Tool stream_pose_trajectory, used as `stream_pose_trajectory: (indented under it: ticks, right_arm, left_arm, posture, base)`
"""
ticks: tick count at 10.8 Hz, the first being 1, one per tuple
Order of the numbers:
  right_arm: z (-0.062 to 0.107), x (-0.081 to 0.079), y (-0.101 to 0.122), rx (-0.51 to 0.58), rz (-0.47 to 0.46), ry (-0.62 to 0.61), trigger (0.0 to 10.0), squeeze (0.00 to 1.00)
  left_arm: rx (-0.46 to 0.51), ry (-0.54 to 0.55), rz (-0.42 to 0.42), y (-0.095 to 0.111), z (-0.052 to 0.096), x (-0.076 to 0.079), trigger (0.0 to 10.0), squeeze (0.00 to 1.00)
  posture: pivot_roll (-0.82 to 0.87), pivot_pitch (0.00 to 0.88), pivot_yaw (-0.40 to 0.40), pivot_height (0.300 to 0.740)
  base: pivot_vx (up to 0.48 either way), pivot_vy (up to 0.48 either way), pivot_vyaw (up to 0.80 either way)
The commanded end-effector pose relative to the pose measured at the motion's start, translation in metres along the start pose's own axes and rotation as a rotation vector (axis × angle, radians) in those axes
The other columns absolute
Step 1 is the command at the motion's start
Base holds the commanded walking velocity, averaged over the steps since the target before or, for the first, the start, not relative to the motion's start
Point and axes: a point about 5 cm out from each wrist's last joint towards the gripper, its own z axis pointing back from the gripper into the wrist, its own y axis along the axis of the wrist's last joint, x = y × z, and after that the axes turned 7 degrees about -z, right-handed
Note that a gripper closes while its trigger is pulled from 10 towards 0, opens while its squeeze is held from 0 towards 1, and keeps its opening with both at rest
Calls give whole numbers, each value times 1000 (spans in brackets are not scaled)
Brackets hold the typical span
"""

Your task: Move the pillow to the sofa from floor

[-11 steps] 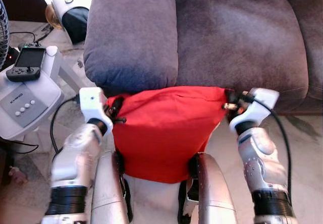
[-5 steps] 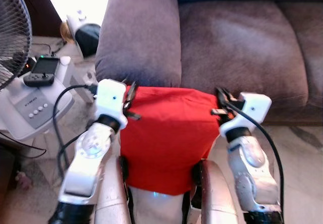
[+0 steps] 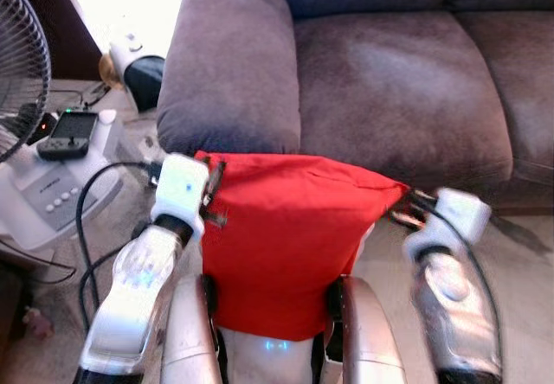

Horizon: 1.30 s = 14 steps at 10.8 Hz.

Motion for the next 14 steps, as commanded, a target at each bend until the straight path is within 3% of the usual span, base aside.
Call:
stream_pose_trajectory:
  ticks: [1, 2, 3, 5, 6, 8, 11, 14]
  right_arm:
    - [2, -4, 11, 59, -13, 40, 10000, 0]
    - [1, -6, 13, 73, -31, 46, 10000, 0]
    - [-1, -8, 11, 63, -30, 43, 10000, 0]
    - [-2, -6, -2, -1, -50, 40, 10000, 0]
    - [-4, -2, -6, -30, -113, 19, 10000, 1000]
    - [-13, -1, -6, -50, -249, 27, 10000, 1000]
    - [-25, -9, -1, -54, -289, 50, 10000, 1000]
    - [-29, -22, -9, -127, -273, 118, 10000, 1000]
  left_arm:
    - [137, 93, -66, 30, -1, -14, 10000, 0]
    - [181, 125, -121, 40, -6, -17, 10000, 0]
    - [197, 136, -97, 42, -9, -16, 10000, 0]
    - [55, 54, -33, 16, -8, 1, 10000, 0]
    - [26, 71, -2, 10, -9, -1, 10000, 0]
    - [33, 63, -2, 10, -14, -1, 10000, 0]
    - [6, 27, -16, 1, -19, -2, 10000, 0]
    - [54, 73, 8, 6, -35, -9, 10000, 0]
  posture:
    - [71, 207, -13, 572]
    - [75, 204, -17, 572]
    - [75, 202, -17, 572]
    - [73, 203, -14, 572]
    - [72, 207, -14, 572]
    - [75, 212, -10, 572]
    - [81, 216, -5, 572]
    - [77, 208, -5, 572]
  base:
    - [0, 0, 0]
    - [0, 0, 0]
    - [0, 0, 0]
    - [0, 0, 0]
    - [0, 0, 0]
    - [0, 0, 0]
    - [0, 0, 0]
    - [0, 0, 0]
